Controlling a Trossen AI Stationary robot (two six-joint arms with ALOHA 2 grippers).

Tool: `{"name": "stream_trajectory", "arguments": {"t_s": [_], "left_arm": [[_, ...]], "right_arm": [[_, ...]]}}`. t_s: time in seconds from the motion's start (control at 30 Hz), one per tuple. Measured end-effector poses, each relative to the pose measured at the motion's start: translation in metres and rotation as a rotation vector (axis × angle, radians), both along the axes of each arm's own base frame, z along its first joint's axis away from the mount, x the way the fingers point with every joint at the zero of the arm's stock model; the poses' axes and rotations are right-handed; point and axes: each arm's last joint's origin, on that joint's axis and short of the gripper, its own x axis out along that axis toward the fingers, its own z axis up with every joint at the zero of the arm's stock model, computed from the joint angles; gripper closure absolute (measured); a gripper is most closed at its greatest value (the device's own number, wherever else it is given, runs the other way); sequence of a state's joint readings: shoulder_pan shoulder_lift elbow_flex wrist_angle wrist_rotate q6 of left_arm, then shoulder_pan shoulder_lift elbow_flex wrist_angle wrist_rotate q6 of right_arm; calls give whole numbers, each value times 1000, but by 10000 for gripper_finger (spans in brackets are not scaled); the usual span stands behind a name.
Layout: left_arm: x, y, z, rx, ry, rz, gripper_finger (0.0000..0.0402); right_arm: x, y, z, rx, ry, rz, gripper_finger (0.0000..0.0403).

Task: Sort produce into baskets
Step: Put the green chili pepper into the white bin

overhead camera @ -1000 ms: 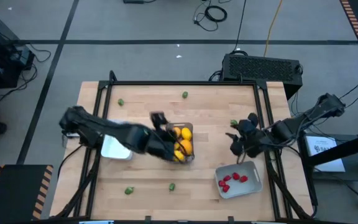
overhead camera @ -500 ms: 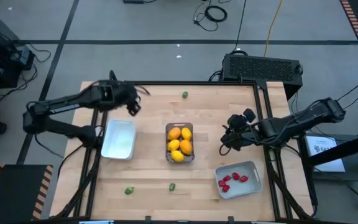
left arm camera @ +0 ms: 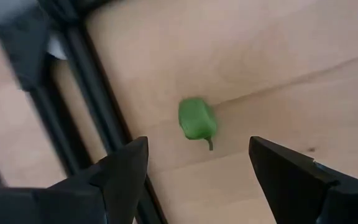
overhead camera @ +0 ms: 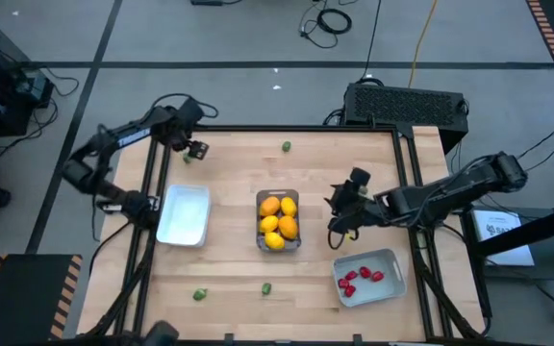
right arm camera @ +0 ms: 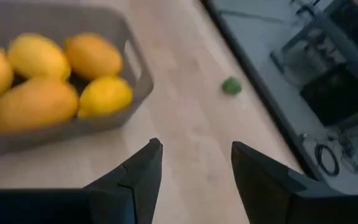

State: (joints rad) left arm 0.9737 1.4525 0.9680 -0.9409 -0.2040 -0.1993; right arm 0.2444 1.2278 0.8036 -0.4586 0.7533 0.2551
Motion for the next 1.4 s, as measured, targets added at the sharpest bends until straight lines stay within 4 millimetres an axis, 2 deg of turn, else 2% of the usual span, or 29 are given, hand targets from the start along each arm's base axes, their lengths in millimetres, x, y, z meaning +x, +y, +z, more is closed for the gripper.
{"name": "stream_trajectory", "arguments": {"t_s": [0.13, 0.37, 0.93, 1.27, 1.4], "left_arm": [[-5, 15, -17, -93, -38, -10, 116], [-5, 28, -33, -109, -72, 40, 117], [-4, 26, -44, -139, -61, 112, 117], [3, 24, -53, -151, -4, 101, 117], [6, 23, -57, -151, 19, 89, 132]], "right_arm": [[5, -10, 4, -33, -14, -5, 220], [6, -22, -2, -35, 29, -61, 220], [11, -36, -6, -59, 56, -102, 220], [16, -35, -1, -92, 21, -62, 220], [18, -35, 1, -100, 4, -49, 220]]}}
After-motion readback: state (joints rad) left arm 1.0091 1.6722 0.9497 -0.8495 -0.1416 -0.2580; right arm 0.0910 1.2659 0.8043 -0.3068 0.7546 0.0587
